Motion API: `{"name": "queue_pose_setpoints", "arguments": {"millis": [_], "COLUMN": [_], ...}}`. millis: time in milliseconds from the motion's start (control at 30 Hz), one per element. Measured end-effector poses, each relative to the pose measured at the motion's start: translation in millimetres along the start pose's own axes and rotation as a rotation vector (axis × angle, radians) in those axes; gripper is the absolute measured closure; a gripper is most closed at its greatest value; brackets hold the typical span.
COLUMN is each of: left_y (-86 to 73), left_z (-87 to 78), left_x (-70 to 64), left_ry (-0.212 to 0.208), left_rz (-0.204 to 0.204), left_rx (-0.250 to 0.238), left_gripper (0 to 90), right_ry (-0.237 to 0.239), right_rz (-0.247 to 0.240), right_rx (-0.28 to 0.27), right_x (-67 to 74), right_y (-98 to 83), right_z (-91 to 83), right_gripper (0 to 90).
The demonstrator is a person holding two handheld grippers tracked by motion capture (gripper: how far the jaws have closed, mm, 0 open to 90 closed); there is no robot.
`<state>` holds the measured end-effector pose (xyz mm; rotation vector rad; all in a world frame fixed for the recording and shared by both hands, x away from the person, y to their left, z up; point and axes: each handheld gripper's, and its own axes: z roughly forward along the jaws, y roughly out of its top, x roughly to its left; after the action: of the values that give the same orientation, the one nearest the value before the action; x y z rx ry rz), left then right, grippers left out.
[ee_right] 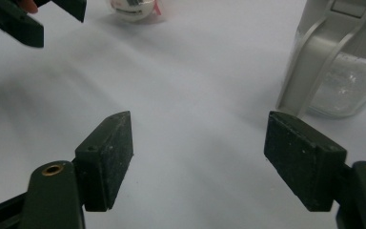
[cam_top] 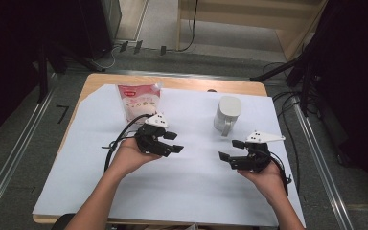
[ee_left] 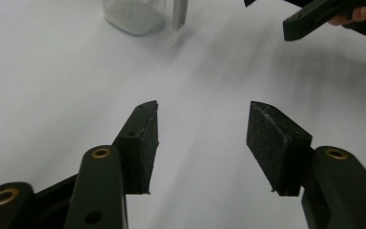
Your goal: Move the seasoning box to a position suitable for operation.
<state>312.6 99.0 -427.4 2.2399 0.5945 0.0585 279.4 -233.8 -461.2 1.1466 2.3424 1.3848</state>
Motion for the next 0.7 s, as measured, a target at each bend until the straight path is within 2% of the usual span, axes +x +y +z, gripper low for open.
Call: {"name": "queue_pose_setpoints", "arguments": {"millis": [100,167,200,233,367,400,500,600,633,667,700], "left_y": [3.0,2.7,2.7,2.7,2.5,2.8,2.4,2.3,1.6,1.2,1.0], "left_z": [3.8,2.6,2.6,1.3,0.1,-1.1,-1.6,-0.6,0.8,1.6,2.0], "left_x": [-1.3,-0.3,-0.3,0.9,0.7,0.9,1.1,1.4,3.1,3.3,2.8], "left_ry": [0.004,-0.022,-0.022,-0.046,-0.076,-0.072,-0.063,-0.043,-0.060,-0.068,-0.061], "left_rz": [0.008,-0.011,-0.011,-0.026,-0.023,-0.008,0.000,-0.001,-0.003,-0.004,-0.001], "left_rx": [0.043,0.030,0.030,0.027,0.009,0.021,0.005,0.015,0.035,0.033,0.030], "left_gripper": [35.5,34.9,34.9,34.9,38.9,39.1,39.8,39.8,41.8,42.0,41.6], "right_ry": [-0.012,-0.006,-0.006,-0.010,-0.032,-0.026,-0.014,-0.014,-0.015,-0.014,-0.009], "right_rz": [-0.025,-0.022,-0.022,-0.022,-0.027,-0.026,-0.003,0.001,-0.002,-0.006,-0.010], "right_rx": [-0.004,0.000,0.000,0.005,0.002,-0.003,-0.004,0.004,0.015,0.018,0.016], "right_x": [1.0,1.5,1.5,1.7,0.2,-1.6,-5.0,-5.4,-4.6,-4.3,-4.1], "right_y": [-0.2,-0.1,-0.1,0.1,-0.8,-1.5,-1.5,-1.6,-1.9,-1.9,-1.8], "right_z": [-0.5,0.0,0.0,0.8,2.0,2.5,2.2,2.4,3.0,3.0,3.4], "right_gripper": [27.4,28.2,28.2,30.8,33.3,34.2,33.1,33.2,33.6,33.9,34.1]}}
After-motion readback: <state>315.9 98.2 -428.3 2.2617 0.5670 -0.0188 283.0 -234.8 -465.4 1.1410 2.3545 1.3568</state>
